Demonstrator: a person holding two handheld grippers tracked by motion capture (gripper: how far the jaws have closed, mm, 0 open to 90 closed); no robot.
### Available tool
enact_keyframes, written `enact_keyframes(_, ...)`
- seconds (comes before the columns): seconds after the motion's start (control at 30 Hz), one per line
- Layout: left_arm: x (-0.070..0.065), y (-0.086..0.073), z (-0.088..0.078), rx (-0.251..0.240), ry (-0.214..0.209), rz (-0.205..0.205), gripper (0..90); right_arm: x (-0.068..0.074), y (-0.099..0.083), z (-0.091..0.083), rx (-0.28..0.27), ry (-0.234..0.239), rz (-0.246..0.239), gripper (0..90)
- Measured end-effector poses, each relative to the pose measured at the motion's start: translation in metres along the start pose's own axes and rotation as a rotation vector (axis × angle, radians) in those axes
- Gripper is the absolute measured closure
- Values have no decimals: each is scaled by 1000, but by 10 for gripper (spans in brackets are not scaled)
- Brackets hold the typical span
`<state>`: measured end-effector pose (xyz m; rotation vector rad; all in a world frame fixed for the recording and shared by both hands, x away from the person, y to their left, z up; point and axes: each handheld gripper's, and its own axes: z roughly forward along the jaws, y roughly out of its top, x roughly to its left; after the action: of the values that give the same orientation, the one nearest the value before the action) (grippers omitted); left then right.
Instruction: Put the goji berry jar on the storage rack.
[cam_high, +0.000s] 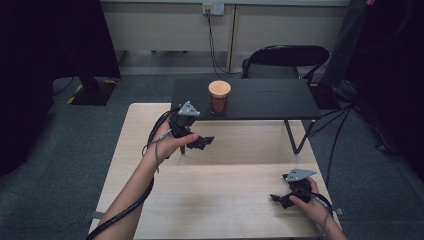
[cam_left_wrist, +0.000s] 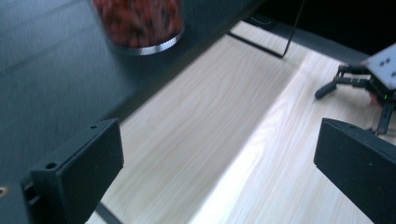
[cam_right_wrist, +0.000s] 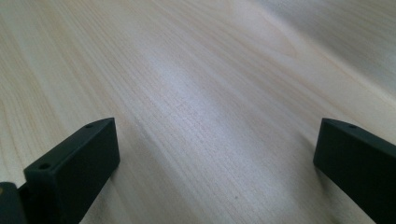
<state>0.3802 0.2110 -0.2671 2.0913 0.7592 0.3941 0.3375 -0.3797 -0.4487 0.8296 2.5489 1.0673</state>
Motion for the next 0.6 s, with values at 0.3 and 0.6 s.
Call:
enact_keyframes(0.3,-7,-31,-5,-1,4,1,9,0,0,0,0,0,0,0)
enact_keyframes(0.6,-14,-59,0,6,3,-10,12,0,0,0,0,0,0,0)
